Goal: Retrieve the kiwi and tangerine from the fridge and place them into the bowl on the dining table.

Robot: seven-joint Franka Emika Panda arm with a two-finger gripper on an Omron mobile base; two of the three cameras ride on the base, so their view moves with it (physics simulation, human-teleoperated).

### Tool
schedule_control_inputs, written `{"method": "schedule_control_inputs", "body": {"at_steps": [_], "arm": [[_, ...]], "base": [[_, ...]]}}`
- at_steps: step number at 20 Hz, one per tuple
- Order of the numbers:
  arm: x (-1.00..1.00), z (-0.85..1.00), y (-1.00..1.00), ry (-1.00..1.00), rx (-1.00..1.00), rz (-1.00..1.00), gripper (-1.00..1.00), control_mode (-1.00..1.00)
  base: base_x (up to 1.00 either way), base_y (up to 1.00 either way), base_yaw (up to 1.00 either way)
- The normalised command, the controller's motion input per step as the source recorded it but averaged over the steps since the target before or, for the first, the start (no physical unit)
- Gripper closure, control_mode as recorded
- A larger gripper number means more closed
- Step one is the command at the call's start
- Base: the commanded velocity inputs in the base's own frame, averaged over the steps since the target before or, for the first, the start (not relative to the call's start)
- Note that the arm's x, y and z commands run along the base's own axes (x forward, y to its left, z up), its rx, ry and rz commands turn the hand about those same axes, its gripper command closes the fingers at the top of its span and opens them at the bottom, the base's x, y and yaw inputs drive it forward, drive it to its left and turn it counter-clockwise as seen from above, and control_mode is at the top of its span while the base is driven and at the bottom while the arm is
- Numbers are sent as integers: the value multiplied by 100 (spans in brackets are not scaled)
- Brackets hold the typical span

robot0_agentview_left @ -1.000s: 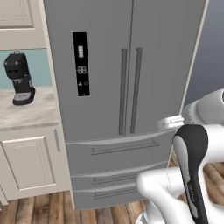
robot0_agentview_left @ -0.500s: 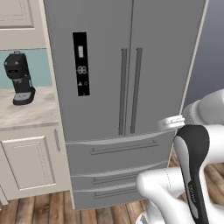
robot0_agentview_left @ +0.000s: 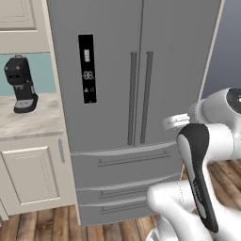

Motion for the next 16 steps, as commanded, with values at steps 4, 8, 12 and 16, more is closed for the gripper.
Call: {"method": "schedule_control_inputs", "body": {"at_steps": [4,8,12,16], "arm": [[84,19,0,-3,0,0,-100,-100],[87,11,0,-11,0,0,-100,-100],[95,13,-16,0,1,0,-100,-100],[98,2,-12,0,1,0,-100,-100]], "base": [[0,0,0],[0,0,0],[0,0,0],[0,0,0]]}}
